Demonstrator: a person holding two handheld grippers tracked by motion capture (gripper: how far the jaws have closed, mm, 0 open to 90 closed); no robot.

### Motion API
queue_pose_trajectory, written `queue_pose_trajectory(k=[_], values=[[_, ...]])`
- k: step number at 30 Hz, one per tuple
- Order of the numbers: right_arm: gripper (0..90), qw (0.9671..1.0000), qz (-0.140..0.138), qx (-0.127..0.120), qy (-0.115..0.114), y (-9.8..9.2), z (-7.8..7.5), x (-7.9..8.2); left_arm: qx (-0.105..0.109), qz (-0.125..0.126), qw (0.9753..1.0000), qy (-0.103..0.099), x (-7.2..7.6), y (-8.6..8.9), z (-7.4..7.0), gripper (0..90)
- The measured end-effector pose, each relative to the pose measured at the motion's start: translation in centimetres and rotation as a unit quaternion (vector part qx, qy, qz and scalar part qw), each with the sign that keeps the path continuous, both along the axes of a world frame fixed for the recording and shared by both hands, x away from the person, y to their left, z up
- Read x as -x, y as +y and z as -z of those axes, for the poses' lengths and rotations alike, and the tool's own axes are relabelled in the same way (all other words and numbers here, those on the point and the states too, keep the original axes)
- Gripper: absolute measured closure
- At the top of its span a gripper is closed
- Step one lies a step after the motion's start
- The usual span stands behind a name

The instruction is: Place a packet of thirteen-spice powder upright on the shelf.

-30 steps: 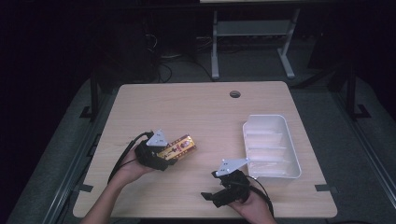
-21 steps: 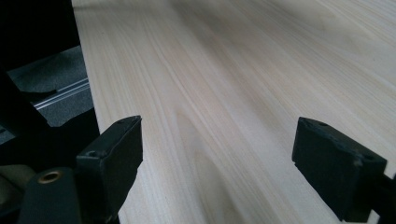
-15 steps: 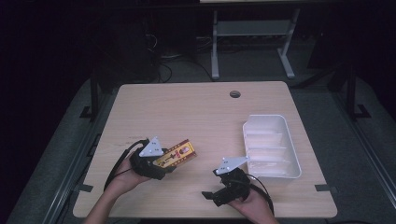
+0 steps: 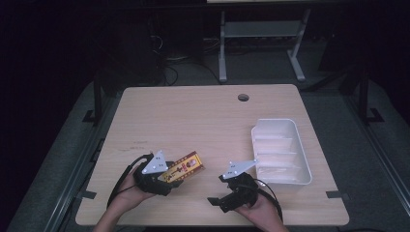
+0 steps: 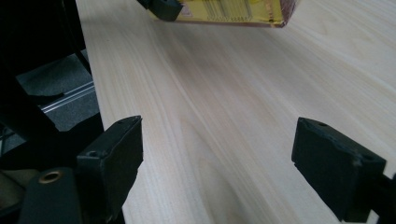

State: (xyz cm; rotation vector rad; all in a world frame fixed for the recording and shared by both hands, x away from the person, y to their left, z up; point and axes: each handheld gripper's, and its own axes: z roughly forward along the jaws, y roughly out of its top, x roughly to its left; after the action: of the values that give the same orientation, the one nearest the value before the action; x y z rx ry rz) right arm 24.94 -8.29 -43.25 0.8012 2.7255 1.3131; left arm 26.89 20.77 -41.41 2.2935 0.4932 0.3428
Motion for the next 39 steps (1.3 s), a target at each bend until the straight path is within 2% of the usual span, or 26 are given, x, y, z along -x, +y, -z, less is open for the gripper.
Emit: queue_pose_trajectory(k=[8,11,19,25,28,31,35,36,37,38,39], values=[[15.9,0.9999,-0.002,-0.007,0.015,0.5,-0.4,0.0,-0.001,0.009,1.0000,0.001,1.4,-0.2,0.9,32.4],[15.8,0.9999,-0.002,-0.007,0.012,0.6,-0.6,-0.1,-0.002,0.011,0.9999,-0.001,1.7,-0.3,1.0,32.4],[16.2,0.9995,0.006,-0.020,0.022,0.9,-1.2,-0.8,0.005,0.013,0.9999,-0.005,2.5,-0.6,1.7,32.4],[21.4,0.9989,0.013,-0.033,0.031,1.5,-1.4,-1.5,0.013,0.016,0.9997,-0.016,3.0,-1.1,1.8,32.4],[23.3,0.9982,0.020,-0.040,0.040,1.7,-1.1,-1.7,0.022,0.018,0.9993,-0.025,3.4,-1.5,1.7,32.4],[24.5,0.9970,0.026,-0.054,0.049,1.6,-1.0,-1.8,0.021,0.023,0.9991,-0.030,3.6,-2.0,1.7,32.4],[30.6,0.9952,0.034,-0.068,0.062,1.5,-0.9,-2.0,0.025,0.025,0.9986,-0.039,3.7,-2.5,1.5,32.4],[34.0,0.9939,0.037,-0.076,0.071,1.5,-0.8,-2.1,0.024,0.023,0.9985,-0.043,3.8,-2.7,1.5,32.4],[34.0,0.9939,0.037,-0.076,0.071,1.5,-0.8,-2.1,0.024,0.023,0.9985,-0.043,3.8,-2.7,1.5,32.4],[35.3,0.9918,0.041,-0.087,0.084,1.3,-0.6,-2.2,0.022,0.023,0.9986,-0.042,3.7,-2.8,1.6,32.4],[35.3,0.9918,0.041,-0.087,0.084,1.3,-0.6,-2.2,0.022,0.023,0.9986,-0.042,3.7,-2.8,1.6,32.4]])
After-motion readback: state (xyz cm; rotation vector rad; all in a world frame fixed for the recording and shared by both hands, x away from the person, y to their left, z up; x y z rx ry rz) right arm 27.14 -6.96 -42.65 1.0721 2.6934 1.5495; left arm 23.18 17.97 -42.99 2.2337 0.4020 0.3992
